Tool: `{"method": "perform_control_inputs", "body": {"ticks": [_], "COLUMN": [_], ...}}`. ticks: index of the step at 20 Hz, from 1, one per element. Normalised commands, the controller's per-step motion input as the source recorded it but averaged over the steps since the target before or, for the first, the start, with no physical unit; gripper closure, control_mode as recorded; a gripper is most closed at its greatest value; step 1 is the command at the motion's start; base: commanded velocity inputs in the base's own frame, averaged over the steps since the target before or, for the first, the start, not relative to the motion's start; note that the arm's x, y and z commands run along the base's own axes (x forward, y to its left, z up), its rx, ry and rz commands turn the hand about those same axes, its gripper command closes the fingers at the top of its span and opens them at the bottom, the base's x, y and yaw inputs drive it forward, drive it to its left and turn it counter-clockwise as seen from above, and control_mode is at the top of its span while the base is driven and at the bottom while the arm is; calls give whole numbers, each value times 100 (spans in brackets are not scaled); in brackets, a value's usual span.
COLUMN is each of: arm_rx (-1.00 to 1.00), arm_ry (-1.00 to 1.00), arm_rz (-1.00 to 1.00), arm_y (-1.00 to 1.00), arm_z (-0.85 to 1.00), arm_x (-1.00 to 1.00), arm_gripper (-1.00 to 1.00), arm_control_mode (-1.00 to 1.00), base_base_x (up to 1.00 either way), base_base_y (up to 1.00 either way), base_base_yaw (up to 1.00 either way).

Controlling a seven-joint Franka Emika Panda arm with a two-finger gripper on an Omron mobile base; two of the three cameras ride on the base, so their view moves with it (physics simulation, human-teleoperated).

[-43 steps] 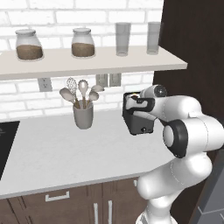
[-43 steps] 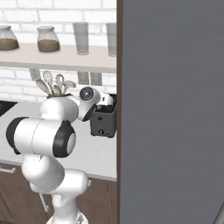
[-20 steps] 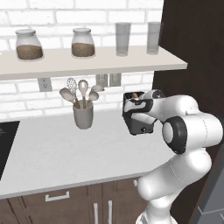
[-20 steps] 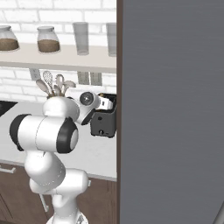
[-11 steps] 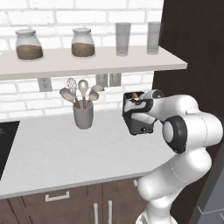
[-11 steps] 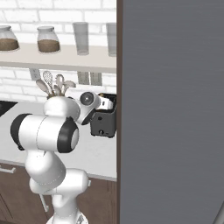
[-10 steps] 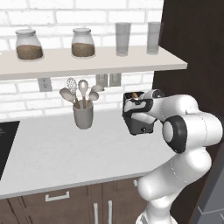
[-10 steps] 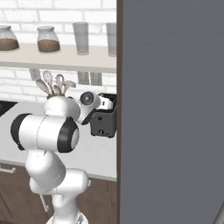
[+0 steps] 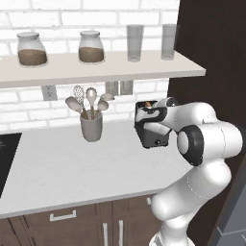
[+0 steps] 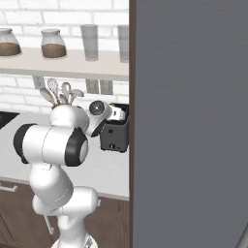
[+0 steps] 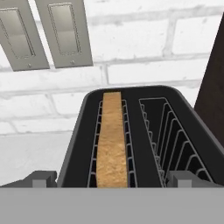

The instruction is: Start the toaster. Once the lever pops up, take the bread to the plate on the dining counter.

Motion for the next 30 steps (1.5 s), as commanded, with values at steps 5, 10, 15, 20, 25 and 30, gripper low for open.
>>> {"method": "perform_control_inputs", "body": {"ticks": [5,10,15,20,25,30], "arm_rx": [0,0,-2,0,0,0], "arm_ry": [0,0,0,0,0,0], "arm_rz": [0,0,0,0,0,0], "arm_y": [0,-9,0,0,0,0], "arm_z": [0,-3,-2,0,0,0], "arm_x": [2,0,0,0,0,0], "arm_gripper": [-100,-100,-100,-100,100,100], "arm_control_mode": [-100,-100,-100,-100,-100,-100], "base_base_x": [0,0,0,0,0,0], "base_base_y": [0,0,0,0,0,0], "base_base_yaw": [0,0,0,0,0,0]}}
